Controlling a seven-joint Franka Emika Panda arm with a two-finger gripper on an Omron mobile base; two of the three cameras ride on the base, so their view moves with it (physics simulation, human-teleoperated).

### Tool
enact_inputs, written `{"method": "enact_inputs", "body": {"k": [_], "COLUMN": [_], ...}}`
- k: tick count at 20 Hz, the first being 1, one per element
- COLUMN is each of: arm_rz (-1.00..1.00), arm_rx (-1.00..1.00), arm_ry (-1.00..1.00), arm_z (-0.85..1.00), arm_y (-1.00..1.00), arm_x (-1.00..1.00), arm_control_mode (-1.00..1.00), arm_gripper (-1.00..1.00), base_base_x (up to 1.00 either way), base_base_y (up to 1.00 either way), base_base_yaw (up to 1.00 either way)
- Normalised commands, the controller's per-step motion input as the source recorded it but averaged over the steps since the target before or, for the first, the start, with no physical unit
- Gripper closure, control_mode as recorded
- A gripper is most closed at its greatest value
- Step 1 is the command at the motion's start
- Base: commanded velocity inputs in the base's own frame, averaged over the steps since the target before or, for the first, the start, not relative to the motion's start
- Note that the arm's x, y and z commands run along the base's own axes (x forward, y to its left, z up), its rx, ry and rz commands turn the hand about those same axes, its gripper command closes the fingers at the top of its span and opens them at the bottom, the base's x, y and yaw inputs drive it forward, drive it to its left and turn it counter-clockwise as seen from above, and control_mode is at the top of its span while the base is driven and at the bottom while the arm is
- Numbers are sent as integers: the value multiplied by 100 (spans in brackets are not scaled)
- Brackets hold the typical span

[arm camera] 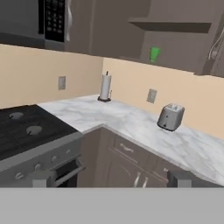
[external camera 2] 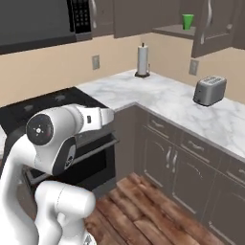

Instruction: Open the cabinet directly in front. Then move the liquor and the cup to the dining counter with the candle on it.

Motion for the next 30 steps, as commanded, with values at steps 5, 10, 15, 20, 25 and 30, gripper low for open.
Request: {"method": "enact_inputs", "body": {"k": [5, 10, 15, 20, 25, 30], "arm_rz": [0, 0, 0, 0, 0, 0], "arm_rx": [0, 0, 0, 0, 0, 0], "arm_ry": [0, 0, 0, 0, 0, 0], "arm_z": [0, 0, 0, 0, 0, 0], "arm_y": [0, 0, 0, 0, 0, 0], "arm_x": [0, 0, 0, 0, 0, 0], "arm_control_mode": [100, 100, 100, 100, 100, 100], "arm_gripper": [-100, -100, -100, -100, -100, -100], "base_base_x": [48, 59, 55, 48, 49, 52], "base_base_y": [14, 43, 56, 42, 3, 0], "base_base_yaw": [-40, -39, -38, -33, -27, -21]}}
